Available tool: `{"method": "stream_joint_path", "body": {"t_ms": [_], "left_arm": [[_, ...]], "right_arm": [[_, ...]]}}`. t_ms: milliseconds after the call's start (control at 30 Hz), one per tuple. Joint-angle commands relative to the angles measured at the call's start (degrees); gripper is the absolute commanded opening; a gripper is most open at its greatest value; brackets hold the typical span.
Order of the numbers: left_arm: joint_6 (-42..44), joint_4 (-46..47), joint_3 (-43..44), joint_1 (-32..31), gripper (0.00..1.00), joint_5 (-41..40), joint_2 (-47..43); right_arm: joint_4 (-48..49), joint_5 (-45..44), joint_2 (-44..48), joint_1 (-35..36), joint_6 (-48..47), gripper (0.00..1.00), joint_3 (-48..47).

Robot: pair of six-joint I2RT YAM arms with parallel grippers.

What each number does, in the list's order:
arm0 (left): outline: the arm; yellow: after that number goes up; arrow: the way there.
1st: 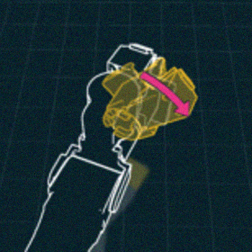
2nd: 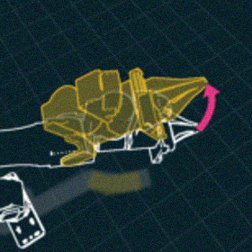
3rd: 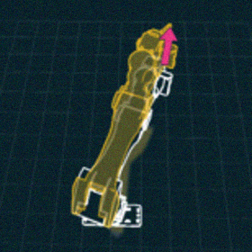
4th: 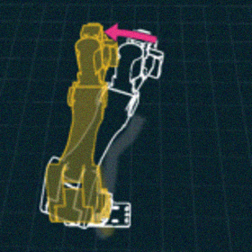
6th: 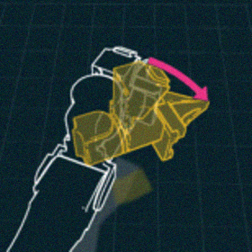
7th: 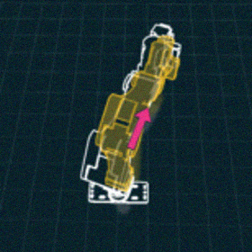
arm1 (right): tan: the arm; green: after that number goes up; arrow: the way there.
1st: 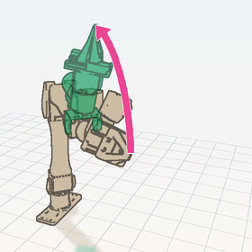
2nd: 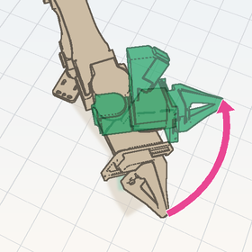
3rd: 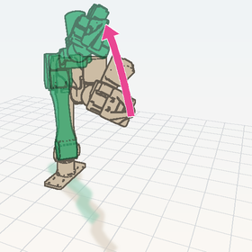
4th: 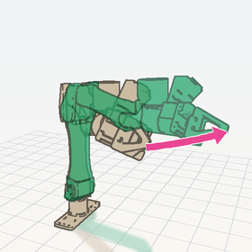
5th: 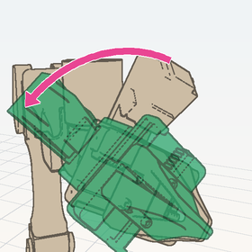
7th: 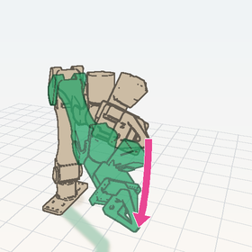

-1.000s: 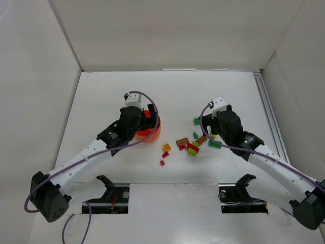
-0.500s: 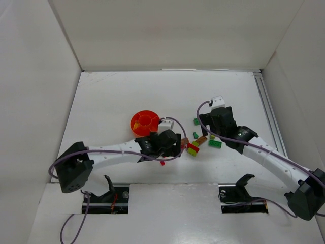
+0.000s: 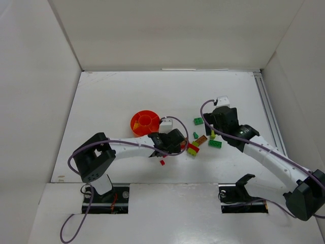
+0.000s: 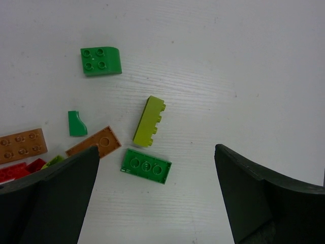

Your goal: Sort the legos into containers by color

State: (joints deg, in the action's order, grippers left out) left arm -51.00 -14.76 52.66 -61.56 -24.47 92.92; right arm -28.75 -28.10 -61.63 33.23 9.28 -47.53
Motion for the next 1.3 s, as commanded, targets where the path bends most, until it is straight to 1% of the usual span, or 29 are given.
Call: {"method": "stream_joint_path", "body": {"t_ms": [0,33,100,267,333,400,467,500,533,600,767,900,967,1033,1100,1133,1167,1200,1267], "left_arm": [[-2.1,1.6,0.5,1.4,0.77,-1.2,0.1],[-1.2,2.1,-0.1,1.4,0.74,-0.7,0.1],[-1.2,2.7,-0.1,1.4,0.7,-0.7,0.1],[-0.1,3.3,0.5,1.4,0.66,0.5,2.0],[0.6,3.3,0.5,1.4,0.61,1.1,2.5],[0.6,2.7,0.5,1.4,0.56,0.6,3.0],[0.0,2.2,0.5,1.4,0.46,0.0,3.1],[0.0,2.2,1.0,1.4,0.42,0.0,3.1],[0.0,2.2,1.0,1.4,0.42,0.0,3.1],[0.0,1.7,1.6,1.4,0.37,-0.5,3.1],[0.8,0.4,2.7,1.4,0.33,-1.1,0.6],[3.4,-1.5,4.8,1.4,0.33,-4.4,-5.0],[5.2,-2.1,5.6,1.4,0.33,-6.7,-10.0],[8.0,-1.5,5.6,2.0,0.34,-7.3,-15.1],[10.3,-1.5,6.1,4.7,0.35,-7.9,-19.3],[10.3,-0.9,6.1,5.7,0.35,-7.9,-19.4],[11.6,-0.9,5.4,6.8,0.35,-7.9,-21.7],[12.2,-0.9,4.7,9.6,0.35,-7.9,-22.9],[13.4,-0.2,4.0,12.9,0.35,-7.9,-25.1]], "right_arm": [[0.3,1.0,-0.2,-1.3,0.0,1.0,-2.7],[0.3,1.0,-0.7,-1.3,0.0,1.0,-2.7],[0.3,1.5,-0.7,-1.9,-0.5,1.0,-2.2],[0.8,2.1,-1.2,-2.5,-1.0,1.0,-2.2],[0.8,2.1,-1.2,-2.5,-1.0,1.0,-2.2],[0.8,2.1,-1.2,-2.5,-1.0,1.0,-2.2],[0.8,2.1,-1.2,-3.0,-1.0,1.0,-2.2],[0.8,2.6,-1.2,-3.0,-1.0,1.0,-2.2],[0.8,2.6,-1.2,-3.0,-1.0,1.0,-1.7],[0.8,2.6,-1.2,-3.0,-1.0,1.0,-1.7],[0.8,2.6,-1.2,-3.0,-1.0,1.0,-1.7],[1.3,2.6,-0.2,-3.0,-2.1,1.0,-1.7],[1.9,3.2,-0.2,-3.0,-2.1,1.0,-1.7],[2.5,3.2,0.4,-3.0,-2.6,1.0,-1.7],[3.0,3.8,0.9,-3.5,-3.2,1.0,-1.7],[3.5,3.8,0.9,-3.5,-3.2,1.0,-1.7],[3.5,3.8,0.9,-3.5,-3.2,1.0,-1.7],[3.5,3.8,0.9,-3.5,-3.2,1.0,-1.7],[3.5,3.8,0.9,-3.5,-3.8,1.0,-2.2]]}}
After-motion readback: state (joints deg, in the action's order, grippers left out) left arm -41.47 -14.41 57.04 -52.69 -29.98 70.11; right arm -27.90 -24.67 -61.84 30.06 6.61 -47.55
